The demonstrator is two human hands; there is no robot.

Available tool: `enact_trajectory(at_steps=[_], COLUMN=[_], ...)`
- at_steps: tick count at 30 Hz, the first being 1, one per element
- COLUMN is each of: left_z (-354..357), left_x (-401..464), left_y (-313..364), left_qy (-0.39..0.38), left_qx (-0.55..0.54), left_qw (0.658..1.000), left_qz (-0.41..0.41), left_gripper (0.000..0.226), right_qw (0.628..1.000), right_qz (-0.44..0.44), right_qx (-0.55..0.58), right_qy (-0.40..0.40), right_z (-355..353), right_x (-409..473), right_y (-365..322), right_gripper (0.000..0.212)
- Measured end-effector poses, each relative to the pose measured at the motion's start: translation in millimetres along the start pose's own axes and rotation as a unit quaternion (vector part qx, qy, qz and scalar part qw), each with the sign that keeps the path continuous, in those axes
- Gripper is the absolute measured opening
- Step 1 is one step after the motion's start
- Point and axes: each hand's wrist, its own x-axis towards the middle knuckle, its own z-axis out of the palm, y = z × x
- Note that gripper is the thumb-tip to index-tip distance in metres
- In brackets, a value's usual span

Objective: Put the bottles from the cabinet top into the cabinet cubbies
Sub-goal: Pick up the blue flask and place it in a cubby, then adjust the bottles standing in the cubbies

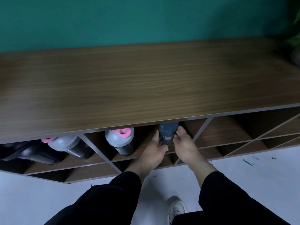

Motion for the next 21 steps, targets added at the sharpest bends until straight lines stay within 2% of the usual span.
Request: enact_trajectory(at_steps=[2,4,5,7,9,12,15,19,21], left_z=[-0.5,-2.0,-2.9,-8.1,-18.7,-41.9,-60.2,-72.8,-78.9], left_x=[-0.9,-7.5,-12.0,-22.2,-28.5,-40.7,-58.9,-73.3,-72.0], left_y=[-1.9,-4.4,-7.1,-12.6,-24.4,-40.3,-41.8,-28.4,-27.6], left_qy=[0.029,0.064,0.083,0.108,0.138,0.217,0.284,0.263,0.235], left_qx=[0.027,0.051,0.057,0.053,0.020,-0.079,-0.118,-0.151,-0.131], left_qw=[0.999,0.997,0.995,0.992,0.988,0.965,0.942,0.948,0.961], left_qz=[-0.004,-0.013,-0.017,-0.030,-0.058,-0.124,-0.133,-0.093,-0.069], left_gripper=[0.090,0.084,0.075,0.050,0.033,0.034,0.041,0.072,0.072], right_qw=[0.998,0.988,0.980,0.968,0.967,0.975,0.977,0.974,0.973], right_qz=[0.047,0.108,0.126,0.135,0.110,0.037,0.000,0.002,0.011], right_qx=[-0.035,-0.113,-0.153,-0.198,-0.208,-0.188,-0.172,-0.186,-0.184], right_qy=[0.009,0.002,-0.020,-0.067,-0.096,-0.112,-0.123,-0.129,-0.137], right_z=[4.4,7.6,9.7,17.9,30.0,48.9,70.5,98.8,108.9], right_x=[-2.8,-7.8,-10.7,-15.6,-18.1,-18.7,-16.0,-4.3,-2.0], right_y=[-0.7,0.3,1.2,2.4,1.4,-12.2,-28.0,-33.1,-33.6], right_gripper=[0.050,0.038,0.029,0.028,0.026,0.036,0.050,0.061,0.059])
